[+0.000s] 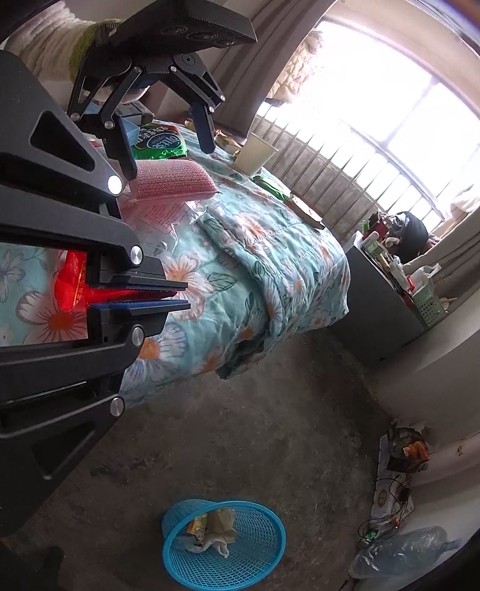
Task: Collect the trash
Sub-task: 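Grasp the pink mesh pad with the left gripper, then carry the pink pad and red packaging over the blue wastebasket with both grippers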
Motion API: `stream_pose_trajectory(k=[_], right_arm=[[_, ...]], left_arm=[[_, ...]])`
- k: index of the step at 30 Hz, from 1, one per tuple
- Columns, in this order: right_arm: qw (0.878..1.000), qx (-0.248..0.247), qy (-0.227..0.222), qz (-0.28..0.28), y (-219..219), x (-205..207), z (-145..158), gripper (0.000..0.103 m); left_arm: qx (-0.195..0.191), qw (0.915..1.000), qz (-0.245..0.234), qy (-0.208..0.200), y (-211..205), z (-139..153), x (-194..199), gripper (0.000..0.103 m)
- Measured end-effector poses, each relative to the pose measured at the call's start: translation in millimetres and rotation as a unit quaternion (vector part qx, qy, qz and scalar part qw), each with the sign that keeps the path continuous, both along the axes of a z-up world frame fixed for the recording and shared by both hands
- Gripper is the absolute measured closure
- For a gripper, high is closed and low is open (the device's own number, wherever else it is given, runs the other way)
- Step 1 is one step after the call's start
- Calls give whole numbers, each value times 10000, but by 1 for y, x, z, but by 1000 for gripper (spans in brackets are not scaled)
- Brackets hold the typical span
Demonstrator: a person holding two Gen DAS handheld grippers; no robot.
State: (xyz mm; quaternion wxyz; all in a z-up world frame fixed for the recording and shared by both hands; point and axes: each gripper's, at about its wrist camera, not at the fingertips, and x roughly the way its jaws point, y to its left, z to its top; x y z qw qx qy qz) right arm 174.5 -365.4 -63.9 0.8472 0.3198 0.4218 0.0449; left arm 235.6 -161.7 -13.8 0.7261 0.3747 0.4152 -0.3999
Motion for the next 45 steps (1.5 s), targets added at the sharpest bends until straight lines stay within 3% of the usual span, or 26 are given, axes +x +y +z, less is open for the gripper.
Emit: stream_pose_trajectory(k=[7,12,18,21,22,25,26,27,28,31,35,36,37,38,43,45], right_arm=[[9997,232,118,9,-5,2,-13,98],[9993,318,188,-7,-4,3,-19,98],[9994,326,79,-102,-4,-7,-11,98],[9995,300,-26,-130,-4,-13,-2,98],[9994,302,-68,-130,-5,-15,2,98],[9993,289,-211,-142,-5,-23,13,98],[9992,278,-260,-144,-4,-25,17,98],[9991,256,-302,-157,-4,-27,21,98],[9990,244,-347,-161,-3,-30,25,98],[9986,151,-465,-178,0,-36,35,98],[9984,46,-536,-197,2,-43,43,98],[9983,42,-547,-206,3,-45,44,98],[9982,64,-566,-210,2,-46,44,98],[9981,92,-576,-218,2,-47,44,98],[9980,152,-577,-210,3,-49,44,98],[9980,155,-578,-213,4,-49,44,98]], left_arm=[[469,9981,-147,380,-4,-25,20,17],[518,9976,-266,384,-9,-30,26,17],[194,9991,-230,283,-9,-18,33,23],[3,9997,-74,241,-1,-7,39,25],[-69,9997,-7,217,2,-3,40,32],[-327,9990,242,190,14,13,44,33],[-429,9984,320,186,19,17,45,41],[-495,9976,417,250,24,21,47,82],[-535,9960,614,370,29,24,51,88],[-864,9892,1019,609,48,29,60,89],[-1030,9853,1143,737,62,30,56,88],[-1042,9847,1159,778,62,30,54,77],[-1024,9844,1168,822,62,30,52,54],[-999,9847,1177,810,60,29,49,44],[-674,9932,685,658,35,20,31,23],[-357,9972,352,547,19,10,23,20]])
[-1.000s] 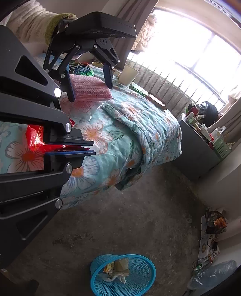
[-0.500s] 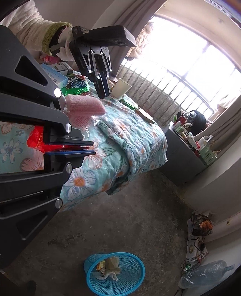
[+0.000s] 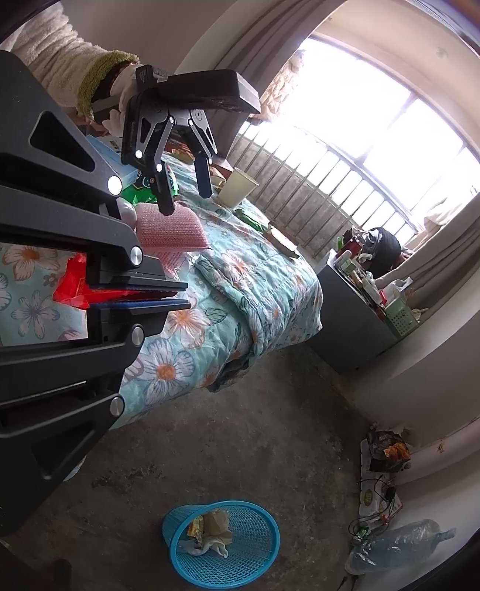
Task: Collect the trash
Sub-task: 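Carry the pink pad and red packaging over the blue wastebasket with both grippers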
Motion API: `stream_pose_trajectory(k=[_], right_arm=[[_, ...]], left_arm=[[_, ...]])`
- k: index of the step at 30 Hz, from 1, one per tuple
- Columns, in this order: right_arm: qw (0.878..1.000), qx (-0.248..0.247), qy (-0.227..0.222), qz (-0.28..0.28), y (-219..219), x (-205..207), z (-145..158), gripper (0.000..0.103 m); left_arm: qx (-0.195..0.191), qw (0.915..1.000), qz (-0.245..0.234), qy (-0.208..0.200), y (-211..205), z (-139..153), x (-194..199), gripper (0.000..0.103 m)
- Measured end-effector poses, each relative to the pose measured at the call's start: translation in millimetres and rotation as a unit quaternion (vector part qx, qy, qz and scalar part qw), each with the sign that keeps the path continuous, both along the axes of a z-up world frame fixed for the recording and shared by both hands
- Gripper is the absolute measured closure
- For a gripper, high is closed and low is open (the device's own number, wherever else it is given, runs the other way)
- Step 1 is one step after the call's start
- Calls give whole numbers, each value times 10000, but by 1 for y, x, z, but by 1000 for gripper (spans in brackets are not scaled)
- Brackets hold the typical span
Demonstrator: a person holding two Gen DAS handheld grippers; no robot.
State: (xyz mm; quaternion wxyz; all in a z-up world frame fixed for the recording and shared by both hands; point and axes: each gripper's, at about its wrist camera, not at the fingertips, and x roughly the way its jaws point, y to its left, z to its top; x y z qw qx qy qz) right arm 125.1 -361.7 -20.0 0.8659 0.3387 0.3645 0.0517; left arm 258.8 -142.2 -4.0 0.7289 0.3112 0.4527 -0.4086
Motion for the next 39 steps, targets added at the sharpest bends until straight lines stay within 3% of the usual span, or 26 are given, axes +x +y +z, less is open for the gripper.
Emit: stream_pose_trajectory(k=[4,10,13,21,24,25,28,30,39], right_arm=[[10000,10,24,-16,0,0,-2,98],[9999,101,125,-8,-5,6,-11,98],[9997,169,181,41,-5,12,-17,98],[9989,339,300,110,-7,23,-31,98],[9987,373,321,113,-8,26,-33,98],[9987,377,327,113,-8,26,-34,98],[9986,398,331,113,-8,28,-35,98],[9986,405,324,111,-8,28,-35,98],[9990,372,224,97,-4,23,-25,98]], left_arm=[[611,9966,-456,-328,-28,-23,-9,20],[1219,9861,-1079,-332,-43,-50,-15,17],[1343,9839,-1154,-248,-46,-55,-10,16],[1227,9862,-1107,94,-43,-56,6,16],[1131,9876,-1089,63,-35,-50,8,22],[1085,9885,-1057,35,-33,-46,9,33],[886,9925,-840,72,-18,-30,24,37],[731,9949,-695,90,-9,-20,30,48],[74,9998,-5,-169,27,13,29,63]])
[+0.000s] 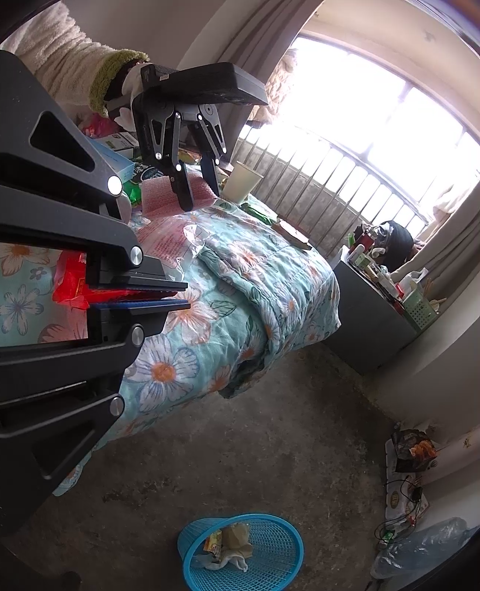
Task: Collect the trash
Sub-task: 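Carry the pink pad and red packaging over the blue wastebasket with both grippers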
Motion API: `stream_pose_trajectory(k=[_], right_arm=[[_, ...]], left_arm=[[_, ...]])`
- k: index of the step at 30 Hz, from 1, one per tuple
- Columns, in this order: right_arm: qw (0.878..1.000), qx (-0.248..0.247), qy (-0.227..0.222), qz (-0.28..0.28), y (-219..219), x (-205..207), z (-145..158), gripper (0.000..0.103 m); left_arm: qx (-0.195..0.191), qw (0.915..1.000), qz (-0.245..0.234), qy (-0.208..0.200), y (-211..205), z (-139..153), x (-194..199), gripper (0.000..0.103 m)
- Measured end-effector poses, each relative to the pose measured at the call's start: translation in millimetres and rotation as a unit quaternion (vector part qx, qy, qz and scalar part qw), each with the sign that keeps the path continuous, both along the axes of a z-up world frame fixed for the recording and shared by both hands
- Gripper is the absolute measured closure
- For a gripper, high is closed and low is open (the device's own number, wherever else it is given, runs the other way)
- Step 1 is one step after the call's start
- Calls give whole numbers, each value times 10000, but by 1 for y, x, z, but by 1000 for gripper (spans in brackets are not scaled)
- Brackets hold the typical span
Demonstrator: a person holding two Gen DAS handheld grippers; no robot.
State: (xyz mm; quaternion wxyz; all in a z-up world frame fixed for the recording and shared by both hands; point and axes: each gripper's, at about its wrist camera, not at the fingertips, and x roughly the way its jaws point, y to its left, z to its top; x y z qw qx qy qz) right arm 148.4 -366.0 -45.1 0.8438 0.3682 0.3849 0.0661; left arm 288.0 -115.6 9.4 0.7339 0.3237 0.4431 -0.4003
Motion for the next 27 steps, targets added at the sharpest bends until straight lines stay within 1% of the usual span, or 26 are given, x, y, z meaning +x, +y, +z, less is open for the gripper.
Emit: stream_pose_trajectory(k=[5,9,12,16,19,21,25,27], right_arm=[[9999,-56,-153,14,4,-4,13,98],[9994,-113,-323,65,6,-6,27,98],[9983,-193,-549,40,4,-10,43,98],[9964,-304,-789,-113,-6,-16,61,98],[9944,-424,-901,-341,-22,-24,72,98],[9928,-513,-939,-545,-37,-32,78,98],[9871,-774,-911,-1069,-79,-52,87,98],[9828,-921,-840,-1360,-104,-62,89,98]], left_arm=[[-523,9981,260,-179,14,26,-12,65],[-934,9941,475,-277,26,45,-19,67],[-1181,9909,549,-334,33,62,-26,67],[-1578,9851,562,-399,24,84,-33,67],[-1782,9824,404,-390,1,97,-38,67],[-1901,9808,247,-348,-22,104,-42,67],[-2104,9775,-97,-109,-82,108,-46,67],[-2125,9768,-278,-8,-119,105,-48,67]])
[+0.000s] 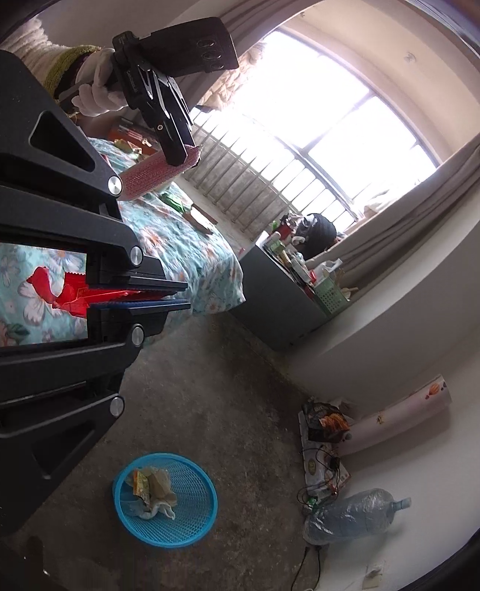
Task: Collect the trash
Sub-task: 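Carry the pink pad and red packaging over the blue wastebasket with both grippers, then open both grippers to drop the pad and packaging into the basket, then move both tools back over the bed toward the remaining items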
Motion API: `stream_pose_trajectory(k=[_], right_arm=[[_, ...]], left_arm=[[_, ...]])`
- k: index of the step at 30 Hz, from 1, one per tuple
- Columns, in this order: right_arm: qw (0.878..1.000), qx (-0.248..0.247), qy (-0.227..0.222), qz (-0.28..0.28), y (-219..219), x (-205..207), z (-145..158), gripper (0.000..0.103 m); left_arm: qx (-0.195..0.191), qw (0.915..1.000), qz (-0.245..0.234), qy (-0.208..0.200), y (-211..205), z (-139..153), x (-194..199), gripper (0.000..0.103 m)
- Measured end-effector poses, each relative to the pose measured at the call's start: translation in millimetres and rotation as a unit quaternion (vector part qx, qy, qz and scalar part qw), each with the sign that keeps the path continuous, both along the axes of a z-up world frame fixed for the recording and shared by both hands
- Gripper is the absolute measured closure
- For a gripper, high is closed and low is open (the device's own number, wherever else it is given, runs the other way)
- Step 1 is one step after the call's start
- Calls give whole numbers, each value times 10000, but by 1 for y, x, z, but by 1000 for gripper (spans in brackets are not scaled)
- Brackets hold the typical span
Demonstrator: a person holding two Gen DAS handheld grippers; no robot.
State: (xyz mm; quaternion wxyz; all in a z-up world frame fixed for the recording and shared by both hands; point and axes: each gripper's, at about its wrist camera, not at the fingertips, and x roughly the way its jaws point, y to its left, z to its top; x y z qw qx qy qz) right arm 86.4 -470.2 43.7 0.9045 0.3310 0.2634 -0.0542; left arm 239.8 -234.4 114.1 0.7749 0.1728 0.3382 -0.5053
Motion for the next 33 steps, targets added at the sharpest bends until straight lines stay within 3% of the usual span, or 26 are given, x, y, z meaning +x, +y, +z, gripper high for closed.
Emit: stream_pose_trajectory(k=[7,13,18,20,21,22,24,27,33], right_arm=[[9941,-86,471,-972,-97,-16,-24,98],[9817,100,1088,-1561,-174,3,-88,98],[9700,158,1417,-1967,-222,24,-144,98],[9665,322,1490,-2063,-238,31,-168,97],[9647,418,1570,-2074,-244,35,-180,94],[9621,486,1686,-2086,-250,38,-192,86],[9574,626,1793,-2175,-256,39,-210,70],[9552,740,1732,-2283,-254,27,-222,69],[9563,721,1504,-2404,-229,-11,-214,66]], left_arm=[[221,9970,-507,544,-140,-53,-3,66],[662,9899,-697,1038,-243,-134,-3,65],[870,9855,-643,1311,-302,-194,3,58],[838,9865,-593,1280,-319,-212,5,52],[841,9867,-527,1290,-323,-223,7,38],[844,9868,-437,1310,-328,-231,9,33],[822,9858,-247,1445,-330,-243,14,33],[687,9842,-54,1631,-321,-246,22,32],[318,9915,59,1261,-282,-210,19,31]])
